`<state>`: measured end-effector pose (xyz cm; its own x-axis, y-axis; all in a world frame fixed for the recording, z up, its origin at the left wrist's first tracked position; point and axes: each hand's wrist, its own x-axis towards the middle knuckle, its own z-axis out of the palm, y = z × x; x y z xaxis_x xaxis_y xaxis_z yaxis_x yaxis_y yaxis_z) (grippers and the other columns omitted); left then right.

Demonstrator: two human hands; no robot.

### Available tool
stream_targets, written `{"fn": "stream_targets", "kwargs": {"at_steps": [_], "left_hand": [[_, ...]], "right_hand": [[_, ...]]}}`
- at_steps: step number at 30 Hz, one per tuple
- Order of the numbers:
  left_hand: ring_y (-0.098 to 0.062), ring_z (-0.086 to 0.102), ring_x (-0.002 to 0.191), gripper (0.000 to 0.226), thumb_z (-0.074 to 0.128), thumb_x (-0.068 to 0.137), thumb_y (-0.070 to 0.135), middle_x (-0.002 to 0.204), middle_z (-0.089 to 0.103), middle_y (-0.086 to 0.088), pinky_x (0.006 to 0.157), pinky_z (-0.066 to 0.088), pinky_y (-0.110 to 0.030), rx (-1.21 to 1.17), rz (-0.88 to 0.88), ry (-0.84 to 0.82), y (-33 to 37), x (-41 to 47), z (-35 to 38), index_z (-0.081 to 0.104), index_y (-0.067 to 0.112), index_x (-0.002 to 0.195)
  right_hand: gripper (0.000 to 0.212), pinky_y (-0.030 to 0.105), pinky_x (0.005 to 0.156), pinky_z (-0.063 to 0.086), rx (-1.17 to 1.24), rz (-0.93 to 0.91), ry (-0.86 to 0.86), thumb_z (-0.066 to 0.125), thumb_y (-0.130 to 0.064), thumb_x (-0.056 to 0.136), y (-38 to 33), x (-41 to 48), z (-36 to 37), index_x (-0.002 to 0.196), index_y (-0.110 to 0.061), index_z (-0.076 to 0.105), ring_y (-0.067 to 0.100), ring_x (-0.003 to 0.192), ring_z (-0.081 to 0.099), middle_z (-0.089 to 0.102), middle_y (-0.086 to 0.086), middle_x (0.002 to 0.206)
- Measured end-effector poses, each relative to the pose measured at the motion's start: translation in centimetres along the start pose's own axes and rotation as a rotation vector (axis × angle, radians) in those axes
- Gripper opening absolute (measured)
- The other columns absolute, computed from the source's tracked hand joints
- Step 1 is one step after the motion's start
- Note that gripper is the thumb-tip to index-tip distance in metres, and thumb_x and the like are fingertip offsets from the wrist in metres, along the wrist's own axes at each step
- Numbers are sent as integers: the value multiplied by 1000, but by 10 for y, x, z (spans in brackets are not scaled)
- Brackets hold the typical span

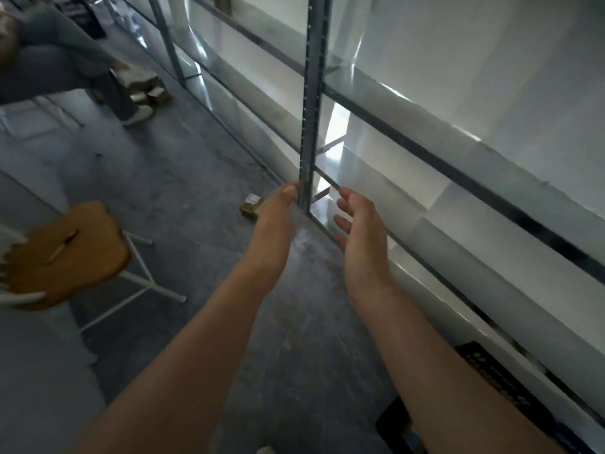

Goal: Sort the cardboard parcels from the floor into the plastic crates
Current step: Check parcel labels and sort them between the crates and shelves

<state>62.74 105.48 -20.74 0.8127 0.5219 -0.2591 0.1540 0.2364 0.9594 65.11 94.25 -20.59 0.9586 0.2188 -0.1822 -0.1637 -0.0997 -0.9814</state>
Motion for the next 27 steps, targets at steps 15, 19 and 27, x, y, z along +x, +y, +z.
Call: {"fn": "stream_targets", "kwargs": {"at_steps": [15, 19, 27], "left_hand": [[24, 58, 79, 36, 27, 108, 32, 92, 67, 29, 74, 41, -7, 74, -190, 141, -47, 306, -138, 62, 37, 108], [23, 54, 90, 38, 27, 108, 35, 103, 62, 30, 91, 37, -15, 83, -223, 180, -65, 417, -165, 63, 44, 107], [1, 50, 122, 37, 31, 106, 33, 121, 60, 22, 100, 34, -26, 142, -383, 140, -130, 631, -203, 66, 41, 114]], "right_hand": [[48, 42, 119, 46, 12, 258, -128, 38, -57, 92, 93, 259, 229, 131, -44, 62, 4, 134, 57, 63, -29, 127], [55, 48, 125, 42, -1, 361, -165, 38, -60, 92, 129, 345, 280, 140, -44, 59, 12, 144, 52, 58, -14, 148], [66, 50, 125, 41, -17, 551, -44, 43, -60, 88, 212, 508, 373, 151, -45, 53, 12, 144, 53, 58, -14, 152]]}}
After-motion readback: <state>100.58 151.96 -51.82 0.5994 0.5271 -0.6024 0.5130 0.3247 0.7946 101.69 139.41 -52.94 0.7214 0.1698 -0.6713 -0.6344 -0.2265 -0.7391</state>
